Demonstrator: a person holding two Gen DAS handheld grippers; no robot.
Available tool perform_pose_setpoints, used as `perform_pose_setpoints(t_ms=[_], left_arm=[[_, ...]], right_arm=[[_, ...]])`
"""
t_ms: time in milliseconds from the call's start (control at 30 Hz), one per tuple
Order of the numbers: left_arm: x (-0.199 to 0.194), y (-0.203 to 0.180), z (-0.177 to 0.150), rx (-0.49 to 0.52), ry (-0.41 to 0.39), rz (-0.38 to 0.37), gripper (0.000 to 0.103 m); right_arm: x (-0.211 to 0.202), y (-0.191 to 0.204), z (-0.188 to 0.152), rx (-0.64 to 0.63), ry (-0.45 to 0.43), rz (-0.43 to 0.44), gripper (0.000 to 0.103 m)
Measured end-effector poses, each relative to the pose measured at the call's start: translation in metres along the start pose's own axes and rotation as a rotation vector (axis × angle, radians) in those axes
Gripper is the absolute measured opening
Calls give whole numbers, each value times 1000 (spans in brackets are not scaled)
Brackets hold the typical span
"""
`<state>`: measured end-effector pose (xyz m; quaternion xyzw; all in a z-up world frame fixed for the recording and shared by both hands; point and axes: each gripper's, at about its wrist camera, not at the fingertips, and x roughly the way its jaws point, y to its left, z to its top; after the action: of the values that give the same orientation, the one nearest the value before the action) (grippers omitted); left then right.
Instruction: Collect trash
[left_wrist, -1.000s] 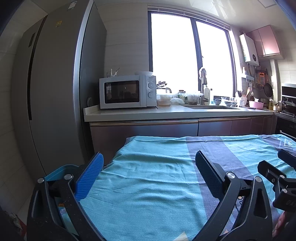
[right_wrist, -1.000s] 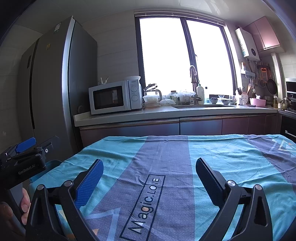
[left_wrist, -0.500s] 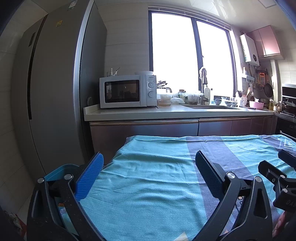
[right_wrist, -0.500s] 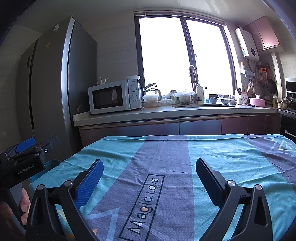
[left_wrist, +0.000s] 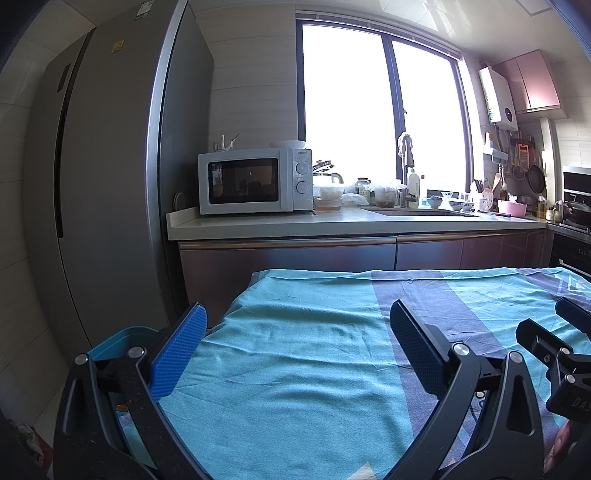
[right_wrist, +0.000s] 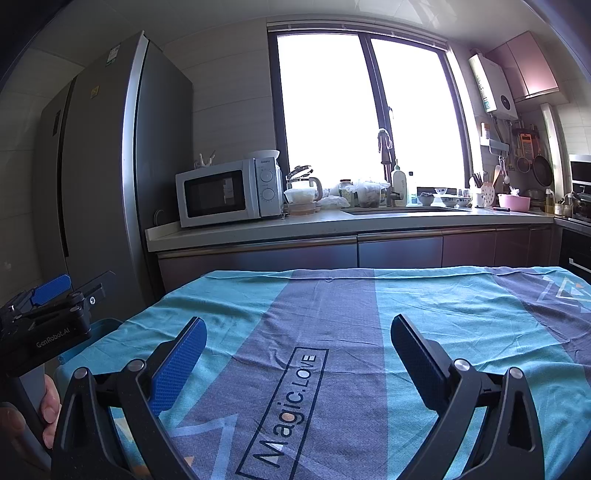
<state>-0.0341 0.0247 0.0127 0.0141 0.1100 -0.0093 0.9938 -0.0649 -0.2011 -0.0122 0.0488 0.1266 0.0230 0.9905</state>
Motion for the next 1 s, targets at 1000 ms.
perform_pose_setpoints(t_ms=[1000], left_arm=[[1,-1,1,0,1,2,98]], right_arm=[[2,-3,3,2,0,2,97]])
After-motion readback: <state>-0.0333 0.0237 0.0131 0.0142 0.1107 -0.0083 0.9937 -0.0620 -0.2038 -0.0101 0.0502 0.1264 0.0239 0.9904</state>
